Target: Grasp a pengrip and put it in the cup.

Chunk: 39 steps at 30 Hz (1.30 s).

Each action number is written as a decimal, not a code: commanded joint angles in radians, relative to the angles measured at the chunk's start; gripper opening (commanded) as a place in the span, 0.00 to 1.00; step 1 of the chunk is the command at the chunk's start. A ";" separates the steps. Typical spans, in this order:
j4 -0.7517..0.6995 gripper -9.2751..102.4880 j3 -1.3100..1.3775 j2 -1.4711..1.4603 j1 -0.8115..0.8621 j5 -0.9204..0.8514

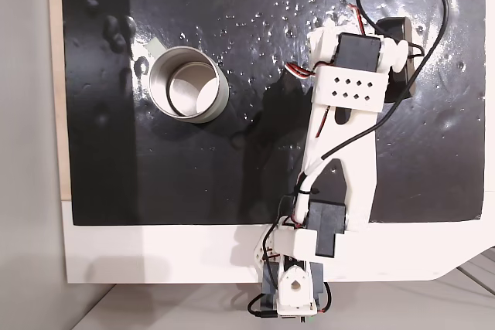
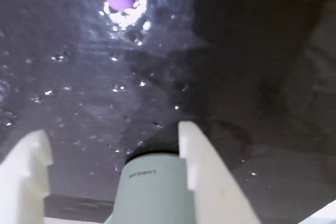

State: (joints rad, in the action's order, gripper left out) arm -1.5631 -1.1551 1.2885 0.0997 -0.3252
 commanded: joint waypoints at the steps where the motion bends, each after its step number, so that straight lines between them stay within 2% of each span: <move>1: 0.000 0.30 0.026 -0.009 0.038 -0.057; 11: 0.069 0.31 0.032 -0.103 0.132 -0.138; 28: 0.101 0.30 0.212 -0.350 0.118 -0.123; 31: 0.118 0.27 0.235 -0.385 0.123 -0.123; 39: 0.147 0.08 0.244 -0.428 0.123 -0.110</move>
State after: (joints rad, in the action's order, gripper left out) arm -1.4266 -0.9572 0.8544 0.2209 -0.4541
